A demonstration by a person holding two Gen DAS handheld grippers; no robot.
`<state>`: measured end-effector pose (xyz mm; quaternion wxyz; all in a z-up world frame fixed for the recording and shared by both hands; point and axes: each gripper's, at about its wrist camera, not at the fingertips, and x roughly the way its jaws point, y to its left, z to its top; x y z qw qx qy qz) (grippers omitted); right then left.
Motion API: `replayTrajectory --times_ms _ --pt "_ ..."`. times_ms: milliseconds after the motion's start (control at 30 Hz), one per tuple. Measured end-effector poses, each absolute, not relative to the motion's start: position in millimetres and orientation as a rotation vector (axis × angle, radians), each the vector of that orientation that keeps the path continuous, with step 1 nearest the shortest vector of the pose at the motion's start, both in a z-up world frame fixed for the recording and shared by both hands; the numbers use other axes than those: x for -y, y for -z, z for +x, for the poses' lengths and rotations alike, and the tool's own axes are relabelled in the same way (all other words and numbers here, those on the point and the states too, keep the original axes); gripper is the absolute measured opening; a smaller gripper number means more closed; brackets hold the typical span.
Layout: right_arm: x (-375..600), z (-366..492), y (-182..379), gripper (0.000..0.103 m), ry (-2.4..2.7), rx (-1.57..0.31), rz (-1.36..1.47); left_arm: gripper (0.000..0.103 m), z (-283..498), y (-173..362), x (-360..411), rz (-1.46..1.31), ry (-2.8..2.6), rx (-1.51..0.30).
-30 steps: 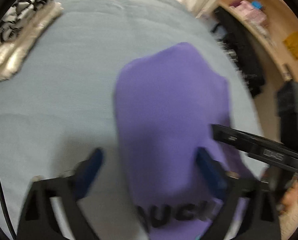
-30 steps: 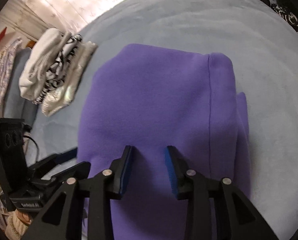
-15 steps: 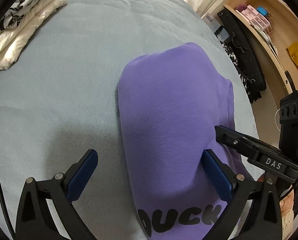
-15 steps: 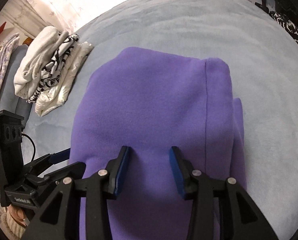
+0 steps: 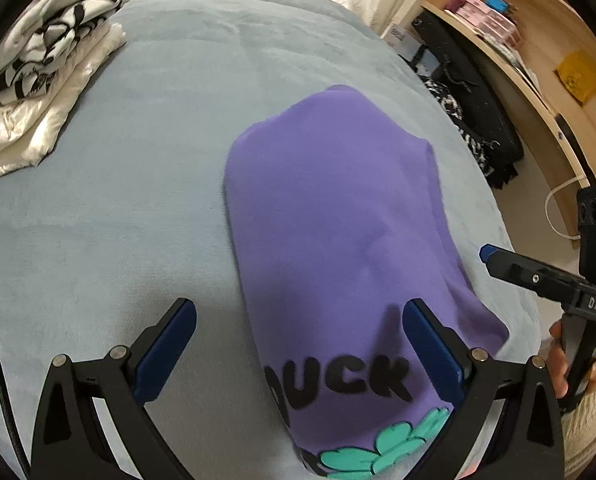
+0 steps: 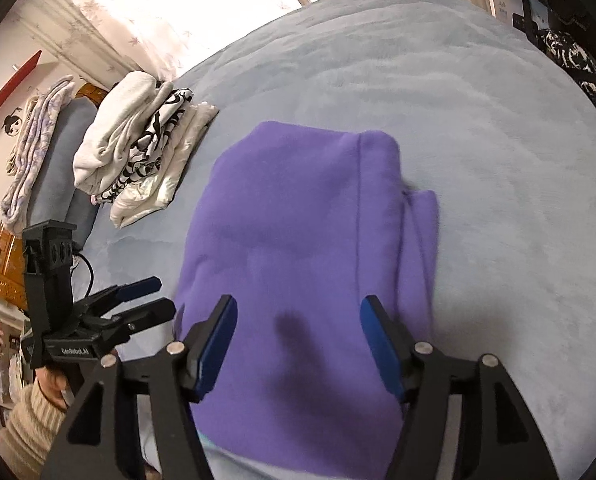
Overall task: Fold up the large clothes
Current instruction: 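Grasp the folded hoodie bundle with both grippers from its sides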
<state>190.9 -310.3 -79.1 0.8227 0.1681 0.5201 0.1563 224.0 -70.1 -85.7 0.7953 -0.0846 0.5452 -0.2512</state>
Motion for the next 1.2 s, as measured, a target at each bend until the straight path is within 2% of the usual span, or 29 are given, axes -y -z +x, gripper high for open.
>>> replayTrajectory --times_ms 200,433,867,1100,1200 --pt "327 185 83 0.069 -0.365 -1.120 0.400 0.102 215 78 72 -0.203 0.616 -1.174" --pt "354 192 110 0.079 -0.369 -1.148 0.527 0.102 220 105 73 -0.345 0.713 -1.256" --pt "376 206 191 0.079 -0.459 -1.275 0.781 0.103 228 153 59 -0.528 0.763 -1.305" --pt "353 224 204 0.081 -0.520 -1.264 0.795 0.103 231 169 67 -0.567 0.776 -1.298" --pt "347 224 201 0.075 -0.507 -1.229 0.761 0.103 229 169 74 -0.573 0.750 -1.284"
